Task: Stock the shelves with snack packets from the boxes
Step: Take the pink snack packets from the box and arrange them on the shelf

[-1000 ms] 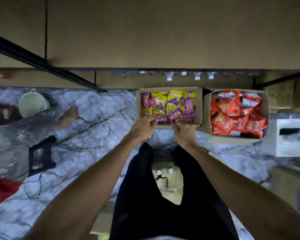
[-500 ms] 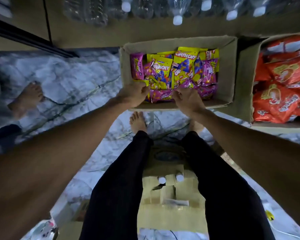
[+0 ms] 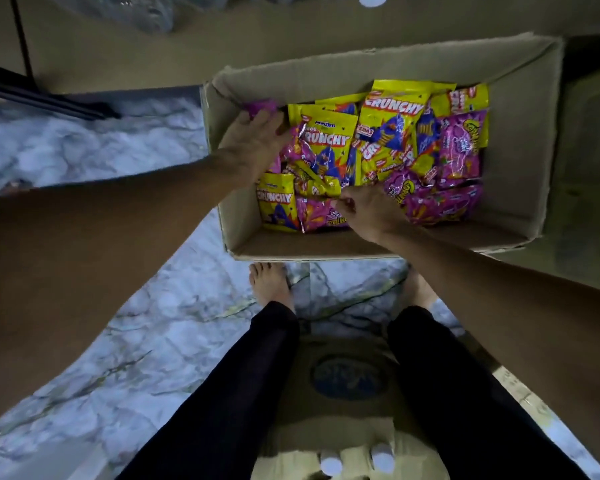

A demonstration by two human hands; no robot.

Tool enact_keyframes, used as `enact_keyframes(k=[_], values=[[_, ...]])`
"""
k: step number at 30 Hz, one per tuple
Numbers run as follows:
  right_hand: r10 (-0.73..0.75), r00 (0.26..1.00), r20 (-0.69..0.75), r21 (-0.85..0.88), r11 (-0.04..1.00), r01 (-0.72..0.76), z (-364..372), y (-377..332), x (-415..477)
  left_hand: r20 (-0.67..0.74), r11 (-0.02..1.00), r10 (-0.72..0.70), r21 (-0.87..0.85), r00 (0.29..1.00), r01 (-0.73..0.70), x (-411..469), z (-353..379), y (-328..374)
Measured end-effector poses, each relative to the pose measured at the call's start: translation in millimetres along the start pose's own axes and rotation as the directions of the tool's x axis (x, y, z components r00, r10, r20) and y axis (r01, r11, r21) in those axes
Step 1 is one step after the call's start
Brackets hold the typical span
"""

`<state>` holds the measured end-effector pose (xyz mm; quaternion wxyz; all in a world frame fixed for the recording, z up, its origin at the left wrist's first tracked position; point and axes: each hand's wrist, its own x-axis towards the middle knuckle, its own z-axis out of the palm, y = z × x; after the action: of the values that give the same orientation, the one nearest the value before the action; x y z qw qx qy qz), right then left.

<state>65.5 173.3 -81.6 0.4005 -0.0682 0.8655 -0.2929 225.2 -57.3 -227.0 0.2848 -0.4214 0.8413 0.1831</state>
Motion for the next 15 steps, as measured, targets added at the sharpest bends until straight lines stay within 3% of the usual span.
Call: enact_keyframes(k=[1, 3, 5, 8, 13, 15], values=[[-0.001, 1.0, 0.007, 0.004, 1.0, 0.001, 2.4, 2.6, 2.9, -0.053, 0.99, -0.07, -0.13, 0.996, 0.062, 10.3, 2.0, -2.4], [0.003, 1.0, 0.019, 0.006, 1.0, -0.003, 8.5, 6.7, 8.5, -0.056, 0.988, -0.092, -0.128, 0.994, 0.084, 20.6, -1.6, -11.2], [0.007, 0.999, 0.032, 0.007, 1.0, -0.007, 13.9, 9.8, 15.2, -0.178, 0.997, -0.049, -0.067, 0.983, 0.037, 25.5, -0.2, -16.1], [-0.015, 0.999, 0.041, -0.02, 1.0, 0.016, 18.4, 8.7, 23.1, -0.317, 0.99, 0.137, 0.01, 0.938, -0.141, 35.5, 10.2, -22.2], [-0.079, 0.995, 0.067, -0.174, 0.981, 0.09, 27.6, -3.4, 34.3, -0.289, 0.914, 0.346, 0.317, 0.893, -0.252, 37.6, 28.0, -35.7], [-0.089, 0.992, 0.085, -0.236, 0.966, 0.107, 31.2, -8.3, 37.0, -0.189, 0.811, 0.482, 0.465, 0.856, -0.354, 24.2, 43.1, -45.5]])
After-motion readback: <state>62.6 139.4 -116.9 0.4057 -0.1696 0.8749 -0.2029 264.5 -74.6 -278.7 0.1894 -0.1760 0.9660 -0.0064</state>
